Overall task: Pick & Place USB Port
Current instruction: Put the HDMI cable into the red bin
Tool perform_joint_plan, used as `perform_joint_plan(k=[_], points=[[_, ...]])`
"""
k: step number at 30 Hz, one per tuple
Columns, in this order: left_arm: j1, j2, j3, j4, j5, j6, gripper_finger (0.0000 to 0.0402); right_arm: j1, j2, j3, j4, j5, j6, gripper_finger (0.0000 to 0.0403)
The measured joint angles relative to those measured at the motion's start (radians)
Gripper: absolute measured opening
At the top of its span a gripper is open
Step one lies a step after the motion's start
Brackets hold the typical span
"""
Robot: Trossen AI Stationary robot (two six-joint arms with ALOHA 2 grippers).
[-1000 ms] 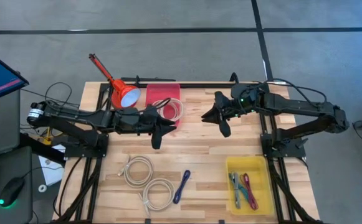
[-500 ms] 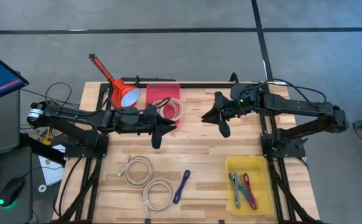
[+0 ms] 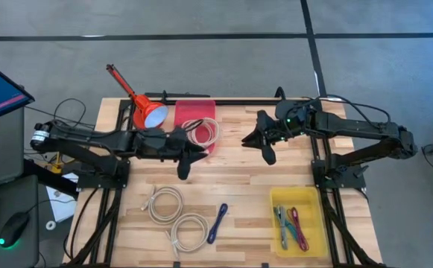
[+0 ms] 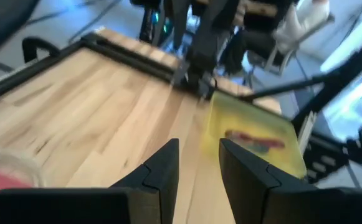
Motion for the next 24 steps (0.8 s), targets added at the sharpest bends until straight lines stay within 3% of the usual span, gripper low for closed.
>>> perform_joint_plan(k=[10,17,21,24], points=[[-0.044,-0.185,0.000,-0.198,0.001,-0.005,0.0113,0.000,0.000,0.000,-0.113,0.000,0.019,0.0063],[-0.062,-0.247,0.000,-0.587,0.000,0.001,0.0113,0.000,0.000,0.000,-0.104,0.000,0.125,0.0063],[-0.062,-0.245,0.000,-0.739,0.030,0.104,0.0113,0.000,0.000,0.000,-0.096,0.000,0.166,0.0063],[-0.062,-0.237,0.000,-0.763,0.064,0.223,0.0113,0.000,0.000,0.000,-0.096,0.001,0.200,0.0063]])
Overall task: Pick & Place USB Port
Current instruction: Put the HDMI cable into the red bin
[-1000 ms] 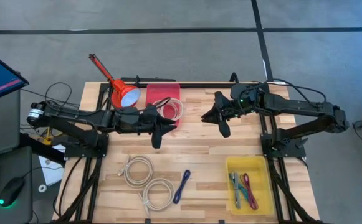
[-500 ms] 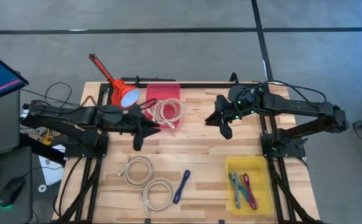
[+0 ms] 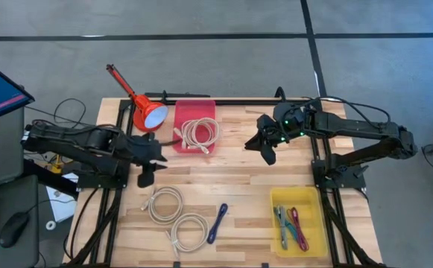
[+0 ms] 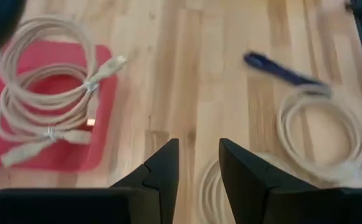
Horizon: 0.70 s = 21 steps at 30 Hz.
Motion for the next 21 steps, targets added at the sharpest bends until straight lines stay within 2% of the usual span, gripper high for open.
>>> perform_joint_plan(k=[5,11,21], points=[[0.000,0.029,0.000,-0.006,0.044,0.174,0.0123,0.000,0.000,0.000,-0.002,0.000,0.036,0.0063],[-0.015,0.149,0.000,-0.013,0.044,0.270,0.0149,0.000,0.000,0.000,-0.003,0.000,0.036,0.0063],[-0.060,0.369,0.000,-0.078,0.044,0.275,0.0163,0.000,0.000,0.000,-0.005,0.001,0.008,0.0063]])
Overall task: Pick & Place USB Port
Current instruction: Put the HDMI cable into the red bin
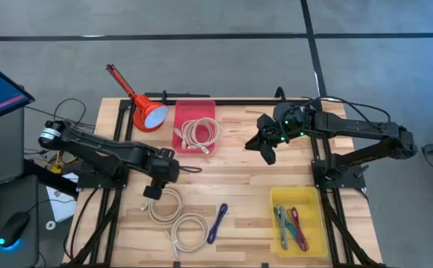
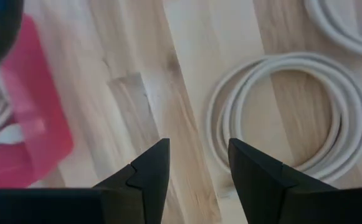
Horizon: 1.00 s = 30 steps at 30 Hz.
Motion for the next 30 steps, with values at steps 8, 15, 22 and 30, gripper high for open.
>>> perform_joint_plan(k=[8,15,22,30], points=[[-0.045,0.129,0.000,0.010,0.037,-0.002,0.0161,-0.016,0.000,0.000,-0.009,0.000,-0.006,0.0063],[-0.083,0.207,0.000,0.067,0.068,-0.004,0.0161,-0.036,0.000,0.000,-0.010,0.000,-0.008,0.0063],[-0.090,0.274,0.000,0.151,0.066,-0.026,0.0157,-0.039,0.000,0.000,-0.010,-0.001,-0.008,0.0063],[-0.089,0.351,0.000,0.182,0.063,-0.032,0.0142,-0.039,0.000,0.000,-0.010,-0.001,-0.008,0.0063]])
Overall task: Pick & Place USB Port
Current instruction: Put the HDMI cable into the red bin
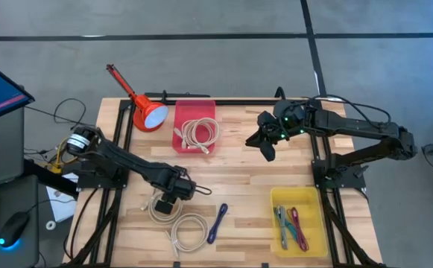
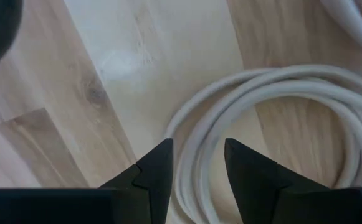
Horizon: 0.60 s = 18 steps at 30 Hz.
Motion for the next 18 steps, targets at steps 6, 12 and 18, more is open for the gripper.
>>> perform_joint_plan(k=[6,12,18], points=[[0.000,0.039,0.000,0.055,0.000,0.000,0.0136,0.000,0.000,0.000,0.000,0.000,0.001,0.0063],[0.000,0.083,0.000,0.088,0.002,-0.004,0.0135,0.000,0.000,0.000,0.000,0.000,0.003,0.0063],[0.000,0.118,0.004,0.092,0.005,-0.005,0.0134,0.000,0.000,0.000,0.000,0.000,0.003,0.0063]])
